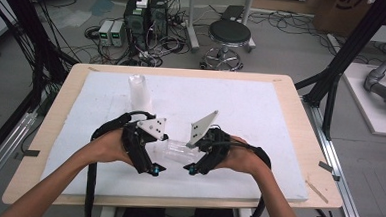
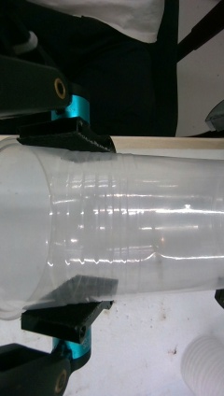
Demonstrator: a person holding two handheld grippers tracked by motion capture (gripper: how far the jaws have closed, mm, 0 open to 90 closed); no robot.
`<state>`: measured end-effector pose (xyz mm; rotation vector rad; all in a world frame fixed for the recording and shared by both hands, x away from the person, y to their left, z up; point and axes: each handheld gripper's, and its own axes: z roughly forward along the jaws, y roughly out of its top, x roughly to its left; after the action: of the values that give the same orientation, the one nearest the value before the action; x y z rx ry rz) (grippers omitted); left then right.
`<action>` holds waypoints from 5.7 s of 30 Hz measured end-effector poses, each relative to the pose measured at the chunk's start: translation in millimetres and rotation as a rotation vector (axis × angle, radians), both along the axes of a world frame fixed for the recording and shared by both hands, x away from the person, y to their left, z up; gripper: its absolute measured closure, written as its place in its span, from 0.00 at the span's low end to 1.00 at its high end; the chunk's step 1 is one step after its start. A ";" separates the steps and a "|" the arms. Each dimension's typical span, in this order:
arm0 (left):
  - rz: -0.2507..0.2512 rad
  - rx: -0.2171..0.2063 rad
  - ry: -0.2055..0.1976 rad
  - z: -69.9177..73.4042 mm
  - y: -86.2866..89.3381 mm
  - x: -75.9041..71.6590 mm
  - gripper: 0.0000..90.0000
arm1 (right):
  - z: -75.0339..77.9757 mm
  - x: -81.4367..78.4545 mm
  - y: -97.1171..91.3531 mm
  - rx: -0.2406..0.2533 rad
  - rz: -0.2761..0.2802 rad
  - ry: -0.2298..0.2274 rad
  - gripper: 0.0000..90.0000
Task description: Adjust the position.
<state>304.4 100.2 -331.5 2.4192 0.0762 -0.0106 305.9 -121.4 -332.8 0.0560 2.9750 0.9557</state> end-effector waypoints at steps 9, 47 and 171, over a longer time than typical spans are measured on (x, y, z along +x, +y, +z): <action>-0.007 0.009 0.015 -2.2 -8.2 4.3 0.14 | -5.4 -0.9 2.7 -0.026 0.003 0.009 0.36; -0.048 0.018 0.017 -1.6 -16.9 8.5 0.47 | -8.3 2.3 3.2 0.047 0.015 -0.007 0.14; 0.745 -0.572 -0.249 -129.1 118.1 -21.3 0.02 | -3.7 47.2 -48.6 0.177 -0.566 -0.080 0.37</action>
<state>283.1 218.3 -460.6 1.6866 0.7443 0.5308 353.1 -170.1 -336.5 0.7880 2.5514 1.0863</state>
